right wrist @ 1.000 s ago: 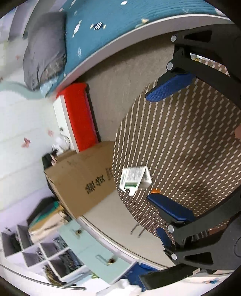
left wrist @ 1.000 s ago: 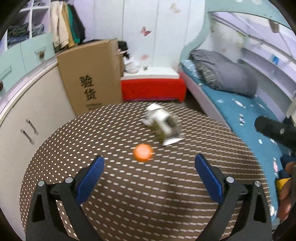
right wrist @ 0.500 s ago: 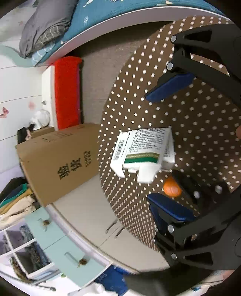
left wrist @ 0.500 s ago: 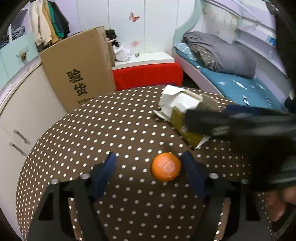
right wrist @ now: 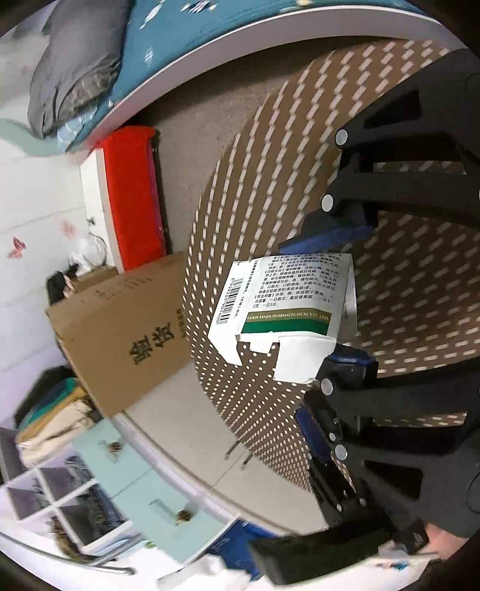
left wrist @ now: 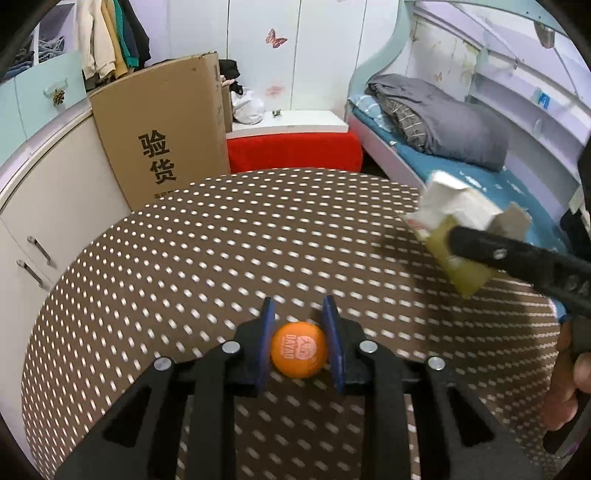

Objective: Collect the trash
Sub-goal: 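Carry both items over the wastebasket and open both tools to drop them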

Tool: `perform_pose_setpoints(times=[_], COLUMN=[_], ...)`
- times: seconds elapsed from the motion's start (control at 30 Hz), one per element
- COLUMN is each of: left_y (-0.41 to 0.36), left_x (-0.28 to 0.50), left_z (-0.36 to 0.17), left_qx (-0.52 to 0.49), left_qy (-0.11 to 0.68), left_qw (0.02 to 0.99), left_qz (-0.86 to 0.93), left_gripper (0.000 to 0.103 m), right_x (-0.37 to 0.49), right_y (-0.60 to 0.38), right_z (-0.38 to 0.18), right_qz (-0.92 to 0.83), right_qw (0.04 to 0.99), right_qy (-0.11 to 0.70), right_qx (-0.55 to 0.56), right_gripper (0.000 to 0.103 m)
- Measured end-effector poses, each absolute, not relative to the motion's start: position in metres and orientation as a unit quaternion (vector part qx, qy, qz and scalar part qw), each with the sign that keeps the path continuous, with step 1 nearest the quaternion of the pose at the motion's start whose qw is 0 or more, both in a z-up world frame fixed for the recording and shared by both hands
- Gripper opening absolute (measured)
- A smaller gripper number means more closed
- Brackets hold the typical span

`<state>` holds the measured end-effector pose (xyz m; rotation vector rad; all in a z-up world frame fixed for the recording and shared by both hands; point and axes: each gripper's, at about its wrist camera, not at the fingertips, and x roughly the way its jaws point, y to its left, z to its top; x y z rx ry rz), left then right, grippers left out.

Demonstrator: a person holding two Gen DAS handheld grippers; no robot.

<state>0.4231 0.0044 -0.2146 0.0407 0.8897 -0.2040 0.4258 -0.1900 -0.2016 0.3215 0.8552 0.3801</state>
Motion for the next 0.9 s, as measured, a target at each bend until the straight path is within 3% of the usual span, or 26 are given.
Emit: perform_pose_setpoints(times=[0.47,0.67,0.9], left_y=[-0.158,-0.262,-0.345], left_x=[0.333,0.300,0.286], left_z=[-0.152,-0.159,-0.215], left_qx=[0.013,0.041,0.068], left_qy=[0.379,0.383,0.435], left_qw=[0.891,0.864,0.829], left_qz=[-0.250,-0.324,-0.345], left_gripper=[0.026,0.026,0.026], right_x=[0.292,0.246,0.220], right_y=[-0.393,-0.478,-0.531], right_z=[-0.162,-0.208,-0.287], right_qz=[0.073,-0.004,-0.048], right_qw=[0.911,0.893,0.847], right_qy=[0.325,0.350,0.404], right_qx=[0.243,0.285,0.343], right_gripper=[0.044,0.045,0.045])
